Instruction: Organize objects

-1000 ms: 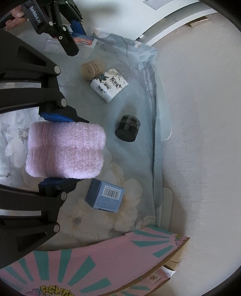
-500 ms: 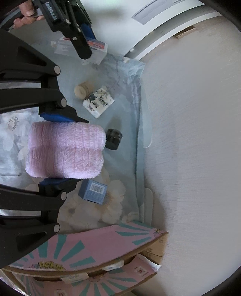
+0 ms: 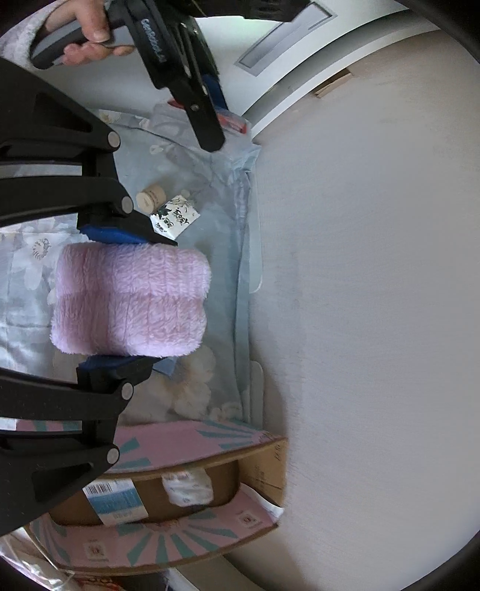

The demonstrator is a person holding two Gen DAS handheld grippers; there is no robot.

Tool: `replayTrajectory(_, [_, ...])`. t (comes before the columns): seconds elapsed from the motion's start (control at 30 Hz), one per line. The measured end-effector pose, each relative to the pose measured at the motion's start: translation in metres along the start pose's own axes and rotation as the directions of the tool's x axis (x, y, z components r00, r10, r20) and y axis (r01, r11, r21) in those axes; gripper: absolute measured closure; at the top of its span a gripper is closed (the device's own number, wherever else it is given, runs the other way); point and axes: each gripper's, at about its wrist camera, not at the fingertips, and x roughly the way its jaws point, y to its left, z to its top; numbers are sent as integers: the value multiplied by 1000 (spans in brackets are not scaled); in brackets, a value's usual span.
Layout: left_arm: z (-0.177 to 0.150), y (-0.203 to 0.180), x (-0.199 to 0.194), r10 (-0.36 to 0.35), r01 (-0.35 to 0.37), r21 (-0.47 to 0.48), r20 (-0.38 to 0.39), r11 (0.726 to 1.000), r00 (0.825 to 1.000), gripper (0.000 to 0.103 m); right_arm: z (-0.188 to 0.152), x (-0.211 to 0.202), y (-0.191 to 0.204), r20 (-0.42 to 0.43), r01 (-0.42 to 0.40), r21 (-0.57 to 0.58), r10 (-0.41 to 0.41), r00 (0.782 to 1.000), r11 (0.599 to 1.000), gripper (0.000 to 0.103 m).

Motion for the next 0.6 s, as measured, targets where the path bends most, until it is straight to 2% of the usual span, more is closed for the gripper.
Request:
replayTrajectory(0.3, [50,-45,8,-59,57,76,15,995,998,51,23,-29,-35,25,25,12,-26,999,1000,60])
replayTrajectory(0.6, [83,-102,27,-132,129,148,7,980,991,51,32,-60,-89,53,82,76,-86,995,994,60])
